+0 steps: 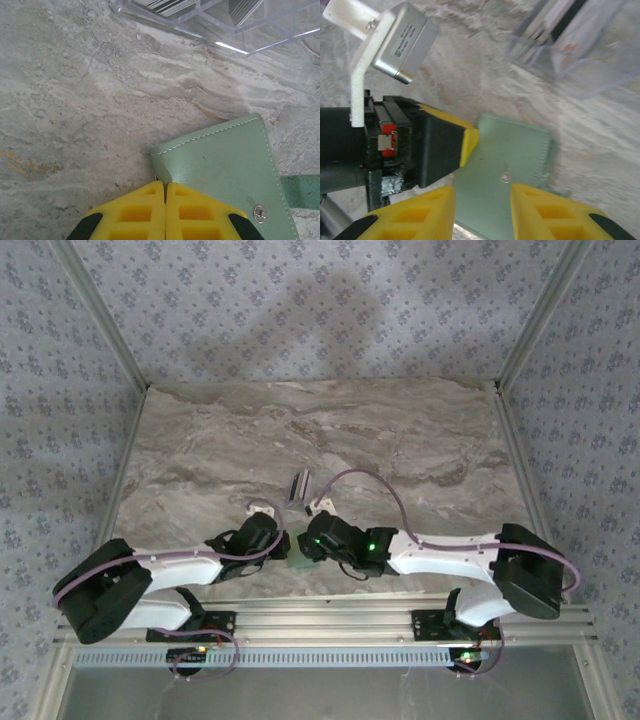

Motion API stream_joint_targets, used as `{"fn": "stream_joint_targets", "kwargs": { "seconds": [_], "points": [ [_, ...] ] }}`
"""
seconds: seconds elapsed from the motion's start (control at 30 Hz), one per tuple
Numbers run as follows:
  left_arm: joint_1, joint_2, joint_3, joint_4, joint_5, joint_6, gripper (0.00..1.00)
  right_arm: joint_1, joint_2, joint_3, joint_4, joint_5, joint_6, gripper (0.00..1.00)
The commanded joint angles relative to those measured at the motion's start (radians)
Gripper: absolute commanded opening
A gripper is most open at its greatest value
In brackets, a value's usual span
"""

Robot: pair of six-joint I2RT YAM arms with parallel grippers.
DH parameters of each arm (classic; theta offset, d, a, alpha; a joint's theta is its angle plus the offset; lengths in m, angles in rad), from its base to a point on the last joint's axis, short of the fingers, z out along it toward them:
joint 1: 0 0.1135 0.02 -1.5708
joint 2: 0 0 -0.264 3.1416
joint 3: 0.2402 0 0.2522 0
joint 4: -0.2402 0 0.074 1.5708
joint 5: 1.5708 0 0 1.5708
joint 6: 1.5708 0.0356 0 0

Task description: Put the credit cards into the card holder

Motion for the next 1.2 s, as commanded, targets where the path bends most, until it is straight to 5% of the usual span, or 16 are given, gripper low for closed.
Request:
{"fn": "stream_joint_targets", "kwargs": {
  "seconds": [0.0,0.27,0.8,1.0,1.17],
  "points": [
    [-0.006,0.024,-0.026,-0.087,-0.025,-0.001,0.06,-0.046,0.062,0.003,0.095,-0.174,-0.003,0.39],
    [-0.006,0.010,-0.029,-0.100,-0.029,0.000,0.06,-0.133,0.137,-0.066,0.111,-0.136,0.056,0.45],
    [-0.016,0.052,-0.058,-0.052,-0.044,-0.018,0.06,-0.140,0.182,-0.080,0.224,-0.307,0.036,0.42],
    [-0.024,0.065,-0.071,-0.039,-0.055,-0.030,0.06,-0.120,0.153,-0.066,0.112,-0.150,0.034,0.42],
    [-0.029,0.068,-0.074,-0.034,-0.061,-0.033,0.06,-0.111,0.182,-0.047,0.092,-0.139,0.031,0.42]
  ]
}}
